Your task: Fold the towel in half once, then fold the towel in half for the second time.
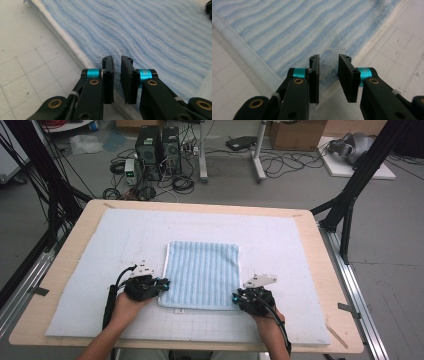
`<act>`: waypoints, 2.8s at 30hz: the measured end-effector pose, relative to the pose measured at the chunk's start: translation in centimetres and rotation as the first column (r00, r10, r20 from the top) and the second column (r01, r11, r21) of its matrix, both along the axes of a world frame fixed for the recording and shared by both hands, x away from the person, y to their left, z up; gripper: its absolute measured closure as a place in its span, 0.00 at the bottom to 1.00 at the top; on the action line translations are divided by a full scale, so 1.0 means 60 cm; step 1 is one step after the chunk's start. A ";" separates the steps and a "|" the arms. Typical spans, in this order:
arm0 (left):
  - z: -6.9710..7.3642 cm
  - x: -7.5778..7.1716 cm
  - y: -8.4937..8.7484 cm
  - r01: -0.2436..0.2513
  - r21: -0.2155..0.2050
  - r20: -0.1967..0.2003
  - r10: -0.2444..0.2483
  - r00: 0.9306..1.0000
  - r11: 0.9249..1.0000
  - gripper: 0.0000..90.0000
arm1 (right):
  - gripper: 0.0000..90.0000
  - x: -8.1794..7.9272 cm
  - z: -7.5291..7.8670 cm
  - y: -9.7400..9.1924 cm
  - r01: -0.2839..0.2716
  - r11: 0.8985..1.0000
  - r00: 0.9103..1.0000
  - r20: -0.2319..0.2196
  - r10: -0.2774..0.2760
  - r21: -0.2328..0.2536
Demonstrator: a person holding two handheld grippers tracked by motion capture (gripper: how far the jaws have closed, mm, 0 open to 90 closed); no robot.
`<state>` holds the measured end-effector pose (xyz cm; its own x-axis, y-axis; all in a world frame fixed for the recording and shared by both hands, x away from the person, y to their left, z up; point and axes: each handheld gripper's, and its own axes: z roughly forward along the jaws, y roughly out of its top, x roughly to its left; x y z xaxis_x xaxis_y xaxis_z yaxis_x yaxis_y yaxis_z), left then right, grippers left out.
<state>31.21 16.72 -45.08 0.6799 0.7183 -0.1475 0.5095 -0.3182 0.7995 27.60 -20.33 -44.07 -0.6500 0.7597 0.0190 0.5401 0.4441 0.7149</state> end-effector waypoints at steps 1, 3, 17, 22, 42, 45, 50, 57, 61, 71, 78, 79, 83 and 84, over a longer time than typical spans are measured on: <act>0.002 0.000 0.001 0.001 0.029 0.006 -0.001 1.000 1.000 0.90 | 0.78 0.000 0.001 -0.003 0.002 1.000 1.000 -0.010 -0.002 -0.004; 0.005 0.000 0.003 0.000 0.044 0.008 0.000 1.000 0.999 0.90 | 0.73 0.000 0.001 -0.009 0.006 1.000 1.000 -0.017 -0.006 -0.002; 0.029 0.026 0.058 -0.005 -0.178 0.135 0.030 0.990 0.984 0.42 | 0.35 0.040 0.046 -0.062 0.129 0.987 0.976 0.163 -0.145 0.100; 0.036 0.032 0.069 -0.008 -0.212 0.152 0.041 0.987 0.977 0.24 | 0.17 0.048 0.051 -0.072 0.123 0.986 0.970 0.194 -0.143 0.113; 0.041 0.044 0.078 -0.035 -0.242 0.121 0.065 0.991 0.970 0.23 | 0.12 0.049 0.047 -0.074 0.136 0.985 0.967 0.202 -0.156 0.110; 0.040 0.050 0.077 -0.036 -0.229 0.105 0.061 0.993 0.973 0.23 | 0.12 0.052 0.044 -0.073 0.130 0.986 0.969 0.196 -0.149 0.107; 0.050 0.057 0.076 -0.036 -0.232 0.105 0.062 0.993 0.972 0.24 | 0.12 0.052 0.045 -0.074 0.126 0.986 0.970 0.195 -0.146 0.112; 0.067 0.084 0.067 -0.055 -0.205 0.115 0.080 0.990 0.977 0.24 | 0.12 0.052 0.046 -0.075 0.115 0.986 0.972 0.189 -0.137 0.123; 0.069 0.116 0.056 -0.080 -0.160 0.093 0.095 0.991 0.984 0.27 | 0.12 0.053 0.044 -0.070 0.102 0.988 0.976 0.183 -0.122 0.112; 0.052 0.207 0.018 -0.096 -0.045 0.037 0.098 0.995 0.994 0.37 | 0.12 0.056 0.038 -0.062 0.086 0.991 0.980 0.169 -0.103 0.107; 0.019 0.236 0.012 -0.100 -0.009 0.021 0.100 0.995 0.995 0.49 | 0.12 0.058 0.036 -0.066 0.089 0.989 0.981 0.162 -0.108 0.116; 0.016 0.238 0.012 -0.098 -0.005 0.018 0.099 0.995 0.995 0.50 | 0.12 0.057 0.036 -0.066 0.089 0.989 0.981 0.162 -0.107 0.115; 0.010 0.245 0.008 -0.081 0.001 0.005 0.081 0.997 0.997 0.55 | 0.12 0.058 0.034 -0.063 0.085 0.991 0.981 0.162 -0.102 0.108; 0.010 0.246 0.005 -0.065 0.004 -0.001 0.065 0.998 0.998 0.56 | 0.12 0.058 0.034 -0.062 0.087 0.990 0.982 0.156 -0.103 0.108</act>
